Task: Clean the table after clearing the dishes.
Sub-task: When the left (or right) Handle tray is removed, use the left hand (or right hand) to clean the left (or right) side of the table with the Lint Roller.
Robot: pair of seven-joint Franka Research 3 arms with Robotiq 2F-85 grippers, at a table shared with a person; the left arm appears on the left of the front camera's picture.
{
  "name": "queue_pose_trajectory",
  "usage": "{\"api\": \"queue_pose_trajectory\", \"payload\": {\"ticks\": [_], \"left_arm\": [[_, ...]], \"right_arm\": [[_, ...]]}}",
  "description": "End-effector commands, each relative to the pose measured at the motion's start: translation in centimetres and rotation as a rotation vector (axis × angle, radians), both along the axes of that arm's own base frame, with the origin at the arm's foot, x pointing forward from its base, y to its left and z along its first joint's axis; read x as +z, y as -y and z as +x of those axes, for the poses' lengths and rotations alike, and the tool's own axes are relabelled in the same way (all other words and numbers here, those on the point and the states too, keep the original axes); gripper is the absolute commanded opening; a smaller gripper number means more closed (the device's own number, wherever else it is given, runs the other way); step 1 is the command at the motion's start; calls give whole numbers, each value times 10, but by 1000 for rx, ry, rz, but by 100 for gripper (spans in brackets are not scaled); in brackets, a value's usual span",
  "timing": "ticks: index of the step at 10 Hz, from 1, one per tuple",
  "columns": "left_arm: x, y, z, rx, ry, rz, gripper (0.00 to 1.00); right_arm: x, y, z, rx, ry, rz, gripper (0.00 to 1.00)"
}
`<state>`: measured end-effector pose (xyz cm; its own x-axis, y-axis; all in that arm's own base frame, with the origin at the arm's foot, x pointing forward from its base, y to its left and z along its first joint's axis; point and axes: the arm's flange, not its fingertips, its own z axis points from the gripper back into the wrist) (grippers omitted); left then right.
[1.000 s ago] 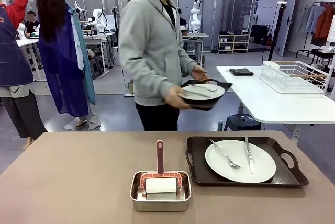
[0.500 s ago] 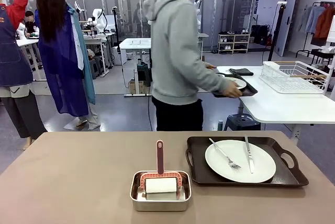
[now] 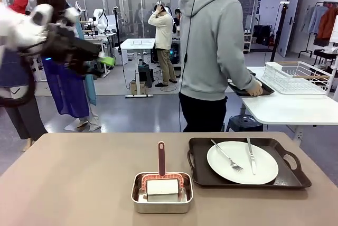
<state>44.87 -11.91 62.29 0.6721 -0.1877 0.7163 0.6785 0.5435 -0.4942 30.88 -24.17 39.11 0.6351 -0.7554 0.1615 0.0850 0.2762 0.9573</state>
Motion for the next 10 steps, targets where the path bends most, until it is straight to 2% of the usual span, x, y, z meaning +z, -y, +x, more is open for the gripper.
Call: {"api": "queue_pose_trajectory", "payload": {"ticks": [1, 4, 6, 7, 9, 10], "left_arm": [[6, 35, 26, -97, 71, 143, 100], [1, 124, 27, -292, 164, 354, 100], [-16, 174, 21, -434, 209, 475, 100], [-30, 190, 15, -504, 223, 561, 100], [-59, 213, -6, -627, 304, 731, 100], [-64, 217, -16, -608, 370, 712, 100]], "right_arm": [[2, 0, -1, 1, 7, 1, 100], [2, 0, -1, 1, 7, 1, 100], [2, 0, -1, 1, 7, 1, 100], [2, 0, -1, 1, 7, 1, 100], [2, 0, -1, 1, 7, 1, 100], [2, 0, -1, 1, 7, 1, 100]]}}
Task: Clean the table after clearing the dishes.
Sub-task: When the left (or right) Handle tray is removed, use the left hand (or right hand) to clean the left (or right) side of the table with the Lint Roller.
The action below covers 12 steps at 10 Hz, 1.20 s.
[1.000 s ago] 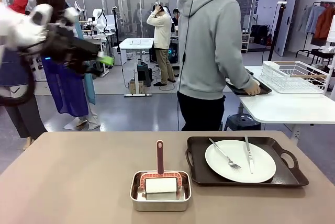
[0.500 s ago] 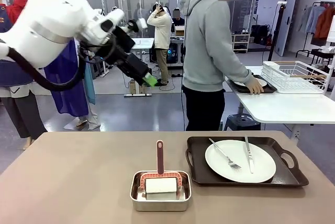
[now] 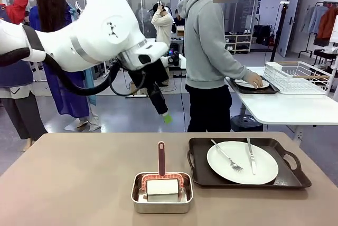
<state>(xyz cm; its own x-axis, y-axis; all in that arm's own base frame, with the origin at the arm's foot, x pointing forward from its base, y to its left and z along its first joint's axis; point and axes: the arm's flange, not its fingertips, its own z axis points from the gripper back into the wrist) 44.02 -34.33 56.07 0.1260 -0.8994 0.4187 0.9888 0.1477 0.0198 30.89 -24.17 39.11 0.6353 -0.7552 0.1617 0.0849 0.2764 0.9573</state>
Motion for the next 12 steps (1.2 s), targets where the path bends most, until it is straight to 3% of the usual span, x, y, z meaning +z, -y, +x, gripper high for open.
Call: {"api": "queue_pose_trajectory", "payload": {"ticks": [1, 4, 7, 10, 12], "left_arm": [[8, -9, 6, 47, -44, -41, 100], [8, -9, 6, 47, -44, -41, 100], [-10, 3, 23, -52, 62, 82, 100], [-39, 23, 38, -159, 35, 217, 100], [-62, 30, 47, -190, -24, 276, 100]], "right_arm": [[2, 0, -1, 1, 7, 1, 100], [2, 0, -1, 1, 7, 1, 100], [2, 0, -1, 1, 7, 1, 100], [2, 0, -1, 1, 7, 1, 100], [2, 0, -1, 1, 7, 1, 100]]}}
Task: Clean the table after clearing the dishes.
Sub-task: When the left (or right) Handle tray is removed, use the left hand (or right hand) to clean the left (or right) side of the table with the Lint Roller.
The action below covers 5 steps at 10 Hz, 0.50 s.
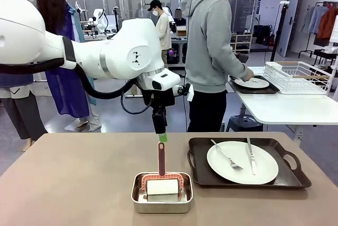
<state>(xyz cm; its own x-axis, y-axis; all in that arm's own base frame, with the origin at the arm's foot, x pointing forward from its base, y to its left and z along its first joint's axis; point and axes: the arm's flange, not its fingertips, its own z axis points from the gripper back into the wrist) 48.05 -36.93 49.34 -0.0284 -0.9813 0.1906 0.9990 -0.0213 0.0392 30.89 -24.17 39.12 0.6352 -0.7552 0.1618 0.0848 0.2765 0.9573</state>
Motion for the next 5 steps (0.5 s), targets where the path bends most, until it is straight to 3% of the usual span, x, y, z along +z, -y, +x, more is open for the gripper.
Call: {"api": "queue_pose_trajectory", "payload": {"ticks": [1, 2, 5], "left_arm": [[-9, 4, 12, -22, -38, 52, 100], [-19, 4, 21, -2, -14, 86, 100], [-47, 11, 30, 1, -127, 128, 100]], "right_arm": [[2, 0, -1, 1, 7, 1, 100], [2, 0, -1, 1, 7, 1, 100], [2, 0, -1, 1, 7, 1, 100]]}}
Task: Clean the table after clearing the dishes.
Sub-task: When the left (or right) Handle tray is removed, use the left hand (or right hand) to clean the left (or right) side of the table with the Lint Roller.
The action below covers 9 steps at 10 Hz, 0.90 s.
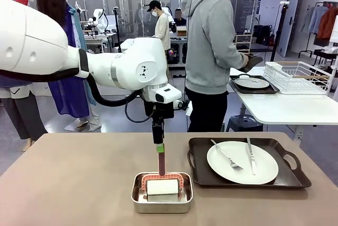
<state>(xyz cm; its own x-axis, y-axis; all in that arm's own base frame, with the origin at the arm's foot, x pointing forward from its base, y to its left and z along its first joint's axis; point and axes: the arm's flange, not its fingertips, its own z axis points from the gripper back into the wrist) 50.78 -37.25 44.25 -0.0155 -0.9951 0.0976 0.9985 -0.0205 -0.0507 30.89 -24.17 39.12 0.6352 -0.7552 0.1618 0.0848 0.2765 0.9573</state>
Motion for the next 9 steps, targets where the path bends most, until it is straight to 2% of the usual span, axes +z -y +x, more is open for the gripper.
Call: {"api": "queue_pose_trajectory", "payload": {"ticks": [1, 3, 6, 7, 8, 9], "left_arm": [[-5, 9, 3, 6, -54, 43, 100], [-18, 13, 1, -8, -142, 48, 100], [-23, 12, 1, 7, -157, 61, 100], [-23, 11, 1, 19, -163, 61, 64], [-23, 12, 1, 19, -167, 53, 43], [-22, 13, 1, 15, -183, 43, 7]], "right_arm": [[2, 0, -1, 1, 7, 2, 100], [2, 0, -1, 1, 7, 2, 100], [2, 0, -1, 1, 7, 2, 100], [2, 0, -1, 1, 7, 2, 100], [2, 0, -1, 1, 7, 2, 100], [2, 0, -1, 1, 7, 2, 100]]}}
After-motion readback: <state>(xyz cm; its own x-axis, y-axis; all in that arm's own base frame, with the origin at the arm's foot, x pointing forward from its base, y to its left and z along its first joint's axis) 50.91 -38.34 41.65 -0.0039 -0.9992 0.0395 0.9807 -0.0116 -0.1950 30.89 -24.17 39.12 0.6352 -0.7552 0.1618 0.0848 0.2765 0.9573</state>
